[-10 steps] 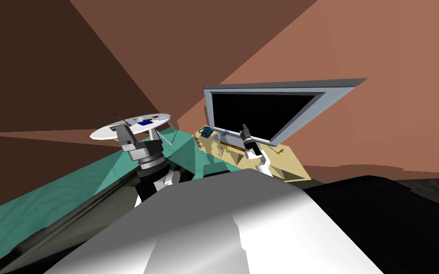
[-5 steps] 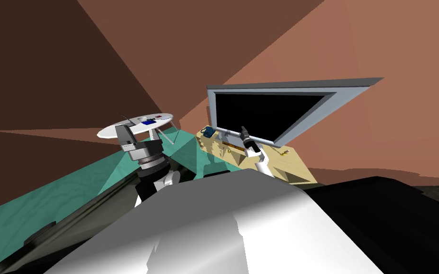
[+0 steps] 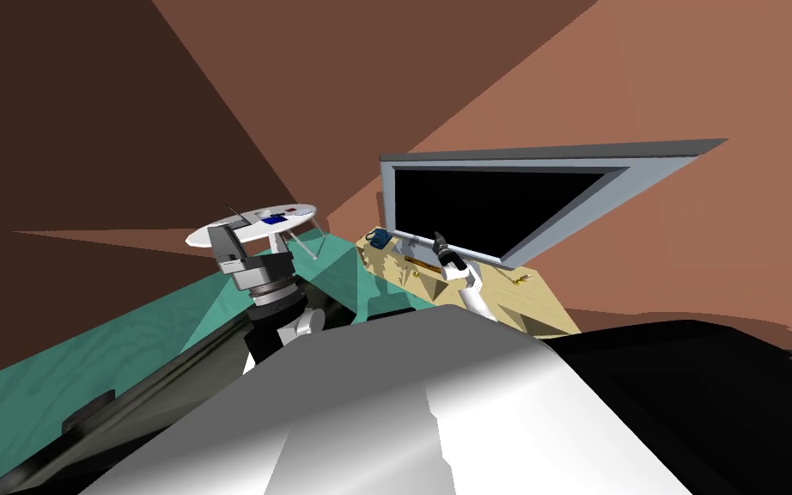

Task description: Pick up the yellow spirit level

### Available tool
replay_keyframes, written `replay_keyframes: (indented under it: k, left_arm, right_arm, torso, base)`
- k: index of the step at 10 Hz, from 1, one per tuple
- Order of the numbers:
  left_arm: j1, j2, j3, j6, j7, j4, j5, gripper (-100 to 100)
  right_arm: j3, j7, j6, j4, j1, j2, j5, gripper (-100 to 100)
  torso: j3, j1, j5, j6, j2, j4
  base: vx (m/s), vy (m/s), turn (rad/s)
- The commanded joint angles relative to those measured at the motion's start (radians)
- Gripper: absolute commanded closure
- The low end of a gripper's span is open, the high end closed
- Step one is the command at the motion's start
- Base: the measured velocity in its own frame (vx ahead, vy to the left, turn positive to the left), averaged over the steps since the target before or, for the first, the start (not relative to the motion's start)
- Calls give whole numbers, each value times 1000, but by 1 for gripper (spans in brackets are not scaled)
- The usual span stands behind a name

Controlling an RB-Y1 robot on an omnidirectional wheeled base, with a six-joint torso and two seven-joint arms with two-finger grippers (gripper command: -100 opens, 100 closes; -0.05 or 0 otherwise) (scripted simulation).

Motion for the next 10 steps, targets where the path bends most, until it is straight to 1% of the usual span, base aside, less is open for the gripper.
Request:
replay_keyframes:
  k: [1,2,3,4,5,6,7,8,9,10]
  left_arm:
    - [0,0,0,0,0,0,0,0]
    - [0,0,0,0,0,0,0,0]
    - [0,0,0,0,0,0,0,0]
    - [0,0,0,0,0,0,0,0]
    - [0,0,0,0,0,0,0,0]
    - [0,0,0,0,0,0,0,0]
    - [0,0,0,0,0,0,0,0]
    - [0,0,0,0,0,0,0,0]
    - [0,0,0,0,0,0,0,0]
    - [0,0,0,0,0,0,0,0]
  right_arm:
    - [-3,-4,48,-1,-2,-7,-7,-100]
    - [-8,-12,78,47,-31,-20,-29,-100]
    - [-8,-12,113,48,-31,-20,-29,-100]
    - [-14,-22,146,88,-60,-32,-51,-100]
    - [-14,-22,177,99,-60,-32,-51,-100]
    - [-14,-22,187,99,-60,-32,-51,-100]
    - [-20,-33,230,141,-88,-44,-73,-100]
    - [-20,-33,257,150,-88,-44,-73,-100]
    - [-26,-44,289,187,-115,-56,-95,-100]
    - [-26,-44,317,201,-115,-56,-95,-100]
  torso:
    - [0,0,0,0,0,0]
    - [1,-1,0,0,1,0]
    - [0,-1,0,0,0,0]
    - [0,-1,0,0,0,0]
    - [-1,-1,0,0,-1,0]
    - [0,-1,0,0,-1,0]
    - [0,-2,0,0,1,0]
    - [0,-2,0,0,1,0]
    - [0,-2,-1,0,1,0]
    - [0,-2,0,0,-1,0]
  base:
    - [10,22,-12]
    - [25,32,60]
    - [30,34,51]
    - [47,45,70]
    - [40,38,40]
    - [11,13,-2]
    - [18,21,73]
    - [26,16,46]
    - [46,22,68]
    - [44,18,32]
